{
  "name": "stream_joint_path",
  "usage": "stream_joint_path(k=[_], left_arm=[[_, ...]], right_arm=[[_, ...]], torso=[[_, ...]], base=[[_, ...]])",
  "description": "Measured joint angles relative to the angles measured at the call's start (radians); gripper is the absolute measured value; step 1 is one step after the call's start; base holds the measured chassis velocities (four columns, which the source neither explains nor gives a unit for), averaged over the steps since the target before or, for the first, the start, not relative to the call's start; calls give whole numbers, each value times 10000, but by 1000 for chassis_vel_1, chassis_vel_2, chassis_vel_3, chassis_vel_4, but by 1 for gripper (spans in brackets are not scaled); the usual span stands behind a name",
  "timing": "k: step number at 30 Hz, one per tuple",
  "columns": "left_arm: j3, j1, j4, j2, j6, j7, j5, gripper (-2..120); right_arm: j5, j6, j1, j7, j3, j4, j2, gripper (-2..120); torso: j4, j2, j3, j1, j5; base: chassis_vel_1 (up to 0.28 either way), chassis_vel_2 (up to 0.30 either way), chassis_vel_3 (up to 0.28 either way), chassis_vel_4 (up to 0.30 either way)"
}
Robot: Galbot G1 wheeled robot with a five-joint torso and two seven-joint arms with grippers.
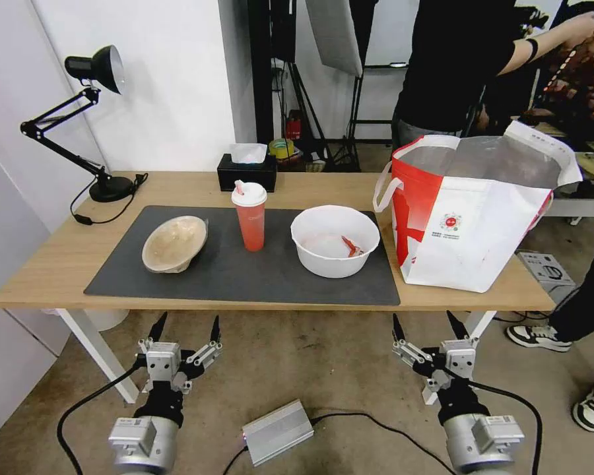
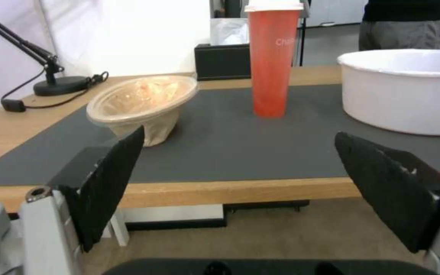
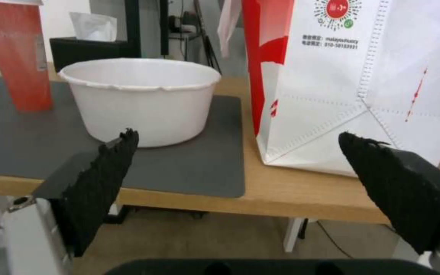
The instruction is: Pick up the trash from the table and place it into the takeout bag.
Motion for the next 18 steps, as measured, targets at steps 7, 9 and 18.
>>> stream_joint_path(k=[7, 9, 18], left_arm=[[0, 0, 0, 0, 0, 0, 0, 100], [0, 0, 0, 0, 0, 0, 0, 100], [0, 0, 0, 0, 0, 0, 0, 100]], right_arm=[[0, 0, 0, 0, 0, 0, 0, 100], [0, 0, 0, 0, 0, 0, 0, 100], [0, 0, 0, 0, 0, 0, 0, 100]], torso=[[0, 0, 0, 0, 0], [0, 0, 0, 0, 0], [0, 0, 0, 0, 0]], base=[[0, 0, 0, 0], [0, 0, 0, 0], [0, 0, 0, 0]])
